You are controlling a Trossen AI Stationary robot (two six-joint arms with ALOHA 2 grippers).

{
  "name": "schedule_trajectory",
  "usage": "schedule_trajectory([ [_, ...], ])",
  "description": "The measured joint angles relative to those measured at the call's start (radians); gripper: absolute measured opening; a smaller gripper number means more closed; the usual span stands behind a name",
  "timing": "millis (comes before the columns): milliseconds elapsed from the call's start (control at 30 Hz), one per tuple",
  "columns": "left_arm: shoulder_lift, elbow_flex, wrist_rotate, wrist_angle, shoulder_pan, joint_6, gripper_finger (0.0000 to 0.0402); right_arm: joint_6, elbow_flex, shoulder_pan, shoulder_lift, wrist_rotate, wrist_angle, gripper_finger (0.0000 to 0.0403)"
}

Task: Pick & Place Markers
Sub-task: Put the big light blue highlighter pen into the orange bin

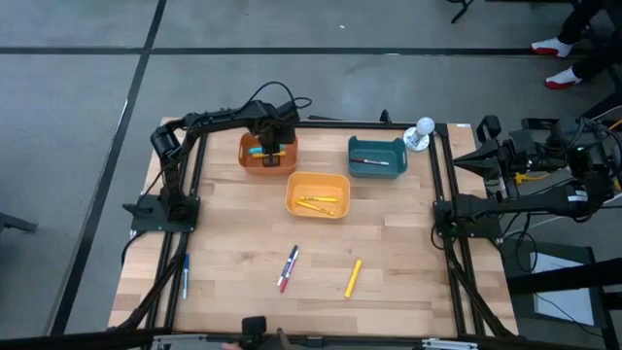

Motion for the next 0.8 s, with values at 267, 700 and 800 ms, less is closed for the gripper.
schedule_trajectory([
  [267,0.019,0.000,0.027,0.019,-0.031,0.029,0.0058,0.000,0.000,0.000,0.000,0.000,0.000,0.0023],
  [700,0.052,0.000,0.028,0.024,-0.051,0.037,0.0059,0.000,0.000,0.000,0.000,0.000,0.000,0.0023],
  [800,0.052,0.000,0.028,0.023,-0.051,0.037,0.0059,0.000,0.000,0.000,0.000,0.000,0.000,0.0023],
])
